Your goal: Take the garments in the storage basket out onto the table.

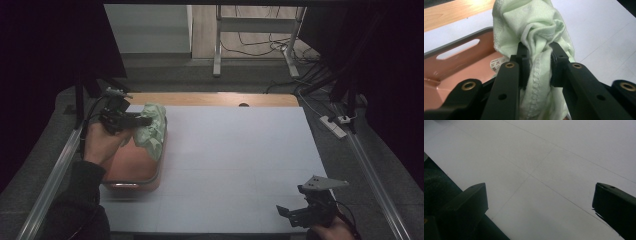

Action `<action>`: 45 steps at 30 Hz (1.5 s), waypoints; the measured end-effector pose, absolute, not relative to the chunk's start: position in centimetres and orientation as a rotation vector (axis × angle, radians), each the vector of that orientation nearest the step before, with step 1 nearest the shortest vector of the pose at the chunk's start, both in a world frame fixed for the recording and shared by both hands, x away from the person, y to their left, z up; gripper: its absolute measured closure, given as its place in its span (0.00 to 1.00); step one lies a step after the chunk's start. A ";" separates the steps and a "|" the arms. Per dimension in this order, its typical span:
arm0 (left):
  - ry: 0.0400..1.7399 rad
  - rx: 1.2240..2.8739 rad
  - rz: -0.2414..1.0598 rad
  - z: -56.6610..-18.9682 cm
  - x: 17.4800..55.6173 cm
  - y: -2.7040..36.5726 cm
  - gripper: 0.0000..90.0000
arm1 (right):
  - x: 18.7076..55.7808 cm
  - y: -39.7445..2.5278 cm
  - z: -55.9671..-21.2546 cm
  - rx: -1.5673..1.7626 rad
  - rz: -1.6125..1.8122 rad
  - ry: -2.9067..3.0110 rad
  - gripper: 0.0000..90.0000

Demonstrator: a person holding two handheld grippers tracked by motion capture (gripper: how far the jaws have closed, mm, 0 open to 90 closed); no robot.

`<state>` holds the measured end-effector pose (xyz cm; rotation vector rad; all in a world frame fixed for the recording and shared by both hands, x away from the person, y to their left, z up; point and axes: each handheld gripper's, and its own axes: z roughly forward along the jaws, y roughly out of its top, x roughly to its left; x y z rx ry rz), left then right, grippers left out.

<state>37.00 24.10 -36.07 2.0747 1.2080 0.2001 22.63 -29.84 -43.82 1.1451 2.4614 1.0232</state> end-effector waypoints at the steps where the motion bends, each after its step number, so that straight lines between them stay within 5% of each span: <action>1: 1.202 2.077 0.200 -36.0 37.0 23.9 0.82 | 22.6 -29.8 -43.8 1.146 1.024 2.462 0.00; 45: 0.908 2.233 0.203 -36.3 39.0 13.1 0.79 | 22.6 -29.8 -43.8 1.138 1.027 2.471 0.00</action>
